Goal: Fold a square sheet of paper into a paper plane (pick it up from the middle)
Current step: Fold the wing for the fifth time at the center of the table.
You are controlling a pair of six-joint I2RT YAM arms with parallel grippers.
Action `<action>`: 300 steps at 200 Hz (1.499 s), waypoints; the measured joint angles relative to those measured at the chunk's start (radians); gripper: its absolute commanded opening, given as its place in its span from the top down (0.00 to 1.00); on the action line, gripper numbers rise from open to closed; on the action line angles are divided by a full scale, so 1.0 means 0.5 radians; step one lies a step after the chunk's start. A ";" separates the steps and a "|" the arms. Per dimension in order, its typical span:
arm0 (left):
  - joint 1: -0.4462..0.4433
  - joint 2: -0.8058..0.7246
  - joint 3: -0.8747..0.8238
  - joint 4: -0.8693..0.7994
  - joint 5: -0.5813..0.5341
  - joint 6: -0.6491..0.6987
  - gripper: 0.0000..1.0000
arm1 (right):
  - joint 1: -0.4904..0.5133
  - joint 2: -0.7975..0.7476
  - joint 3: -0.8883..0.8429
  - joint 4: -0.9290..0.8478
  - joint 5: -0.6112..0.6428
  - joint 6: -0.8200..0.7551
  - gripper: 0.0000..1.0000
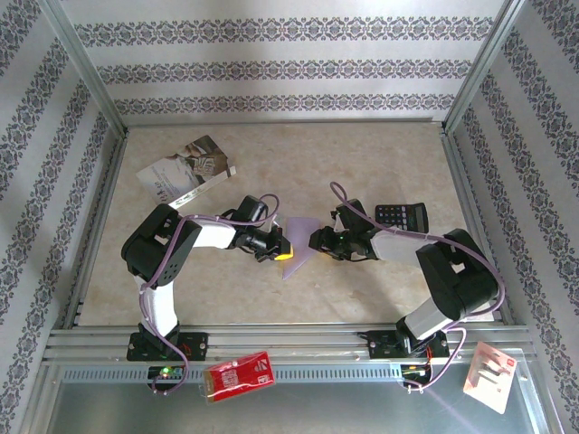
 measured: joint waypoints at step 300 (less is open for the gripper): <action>-0.771 -0.941 -0.305 -0.250 -1.376 0.961 0.46 | 0.280 -0.438 -0.239 0.152 0.215 1.169 1.00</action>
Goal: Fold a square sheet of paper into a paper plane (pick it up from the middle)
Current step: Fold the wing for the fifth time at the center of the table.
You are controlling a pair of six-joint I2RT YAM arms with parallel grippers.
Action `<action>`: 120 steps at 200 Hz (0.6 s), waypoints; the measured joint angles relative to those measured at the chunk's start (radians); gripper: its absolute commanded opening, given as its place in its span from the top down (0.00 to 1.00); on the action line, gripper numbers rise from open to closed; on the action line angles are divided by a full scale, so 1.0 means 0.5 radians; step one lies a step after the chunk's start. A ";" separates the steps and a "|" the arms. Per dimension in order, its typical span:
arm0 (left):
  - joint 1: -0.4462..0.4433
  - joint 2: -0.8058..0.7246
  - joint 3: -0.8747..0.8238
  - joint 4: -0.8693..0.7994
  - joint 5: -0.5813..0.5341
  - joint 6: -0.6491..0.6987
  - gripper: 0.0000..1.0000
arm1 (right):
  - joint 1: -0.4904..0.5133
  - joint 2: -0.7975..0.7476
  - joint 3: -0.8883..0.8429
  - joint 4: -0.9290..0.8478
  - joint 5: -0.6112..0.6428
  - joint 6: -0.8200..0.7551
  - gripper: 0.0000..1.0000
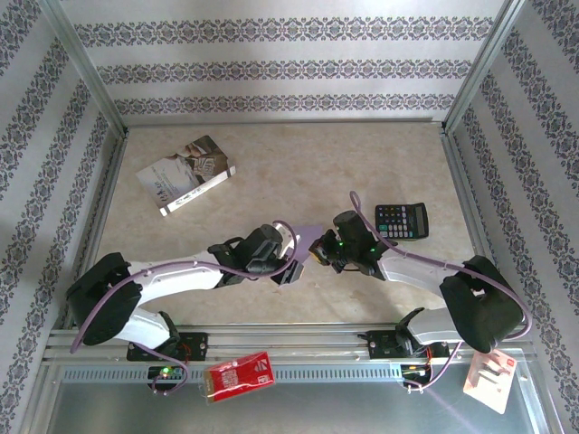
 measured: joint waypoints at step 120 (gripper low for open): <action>-0.114 0.390 0.124 0.001 -0.404 0.355 0.52 | 0.013 -0.024 -0.033 0.053 0.013 0.142 1.00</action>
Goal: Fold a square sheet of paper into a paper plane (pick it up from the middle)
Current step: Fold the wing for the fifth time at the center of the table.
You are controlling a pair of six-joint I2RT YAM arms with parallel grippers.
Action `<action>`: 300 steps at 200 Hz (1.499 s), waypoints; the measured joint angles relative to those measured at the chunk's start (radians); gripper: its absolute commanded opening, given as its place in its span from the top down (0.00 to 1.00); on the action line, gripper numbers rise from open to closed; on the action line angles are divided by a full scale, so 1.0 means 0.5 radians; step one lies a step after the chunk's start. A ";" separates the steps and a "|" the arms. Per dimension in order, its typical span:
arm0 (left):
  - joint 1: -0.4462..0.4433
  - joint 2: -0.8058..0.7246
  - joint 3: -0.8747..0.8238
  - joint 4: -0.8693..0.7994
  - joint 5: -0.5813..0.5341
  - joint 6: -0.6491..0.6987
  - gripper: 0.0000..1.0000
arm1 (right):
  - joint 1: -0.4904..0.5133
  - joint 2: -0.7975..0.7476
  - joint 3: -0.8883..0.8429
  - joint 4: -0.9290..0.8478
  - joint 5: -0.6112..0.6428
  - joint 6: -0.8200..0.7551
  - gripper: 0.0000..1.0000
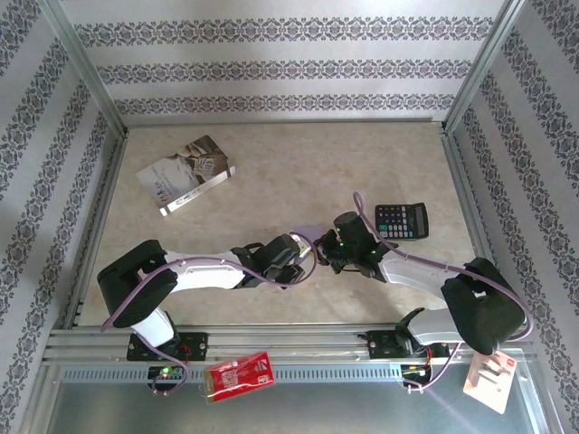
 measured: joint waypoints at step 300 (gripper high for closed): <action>0.000 0.028 0.052 -0.007 0.122 -0.064 0.98 | -0.137 -0.080 -0.024 -0.049 -0.024 -0.111 0.75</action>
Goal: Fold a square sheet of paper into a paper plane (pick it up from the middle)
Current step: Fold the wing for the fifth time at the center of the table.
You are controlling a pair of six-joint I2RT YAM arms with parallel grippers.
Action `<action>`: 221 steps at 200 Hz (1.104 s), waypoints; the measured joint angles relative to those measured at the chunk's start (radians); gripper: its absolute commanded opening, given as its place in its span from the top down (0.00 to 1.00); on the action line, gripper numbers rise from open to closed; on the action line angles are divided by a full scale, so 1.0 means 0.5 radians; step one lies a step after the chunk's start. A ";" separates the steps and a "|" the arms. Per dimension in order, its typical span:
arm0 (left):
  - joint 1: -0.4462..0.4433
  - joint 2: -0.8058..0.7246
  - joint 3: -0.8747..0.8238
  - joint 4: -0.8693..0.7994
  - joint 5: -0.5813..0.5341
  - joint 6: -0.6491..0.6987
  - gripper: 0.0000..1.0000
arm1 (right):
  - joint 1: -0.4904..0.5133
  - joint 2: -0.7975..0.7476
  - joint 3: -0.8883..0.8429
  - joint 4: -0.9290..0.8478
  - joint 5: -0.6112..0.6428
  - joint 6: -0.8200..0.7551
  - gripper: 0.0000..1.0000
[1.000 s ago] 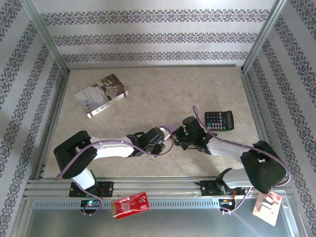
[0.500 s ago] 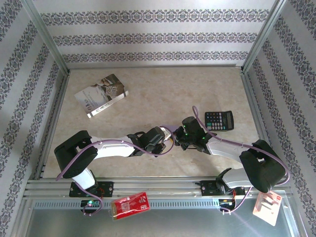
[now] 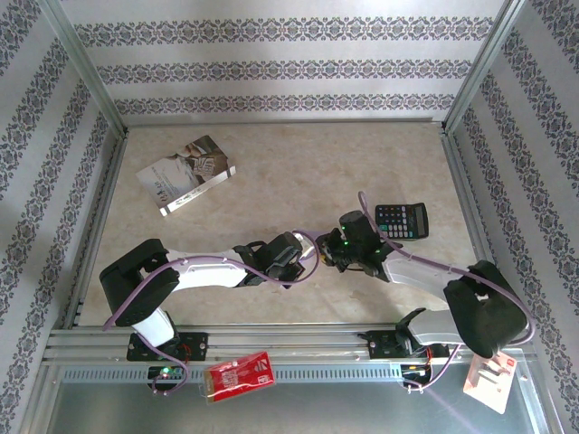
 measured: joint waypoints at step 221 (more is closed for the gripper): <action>0.000 0.000 -0.031 0.044 0.190 -0.240 0.94 | -0.216 0.457 0.410 -0.430 -0.195 -0.894 0.90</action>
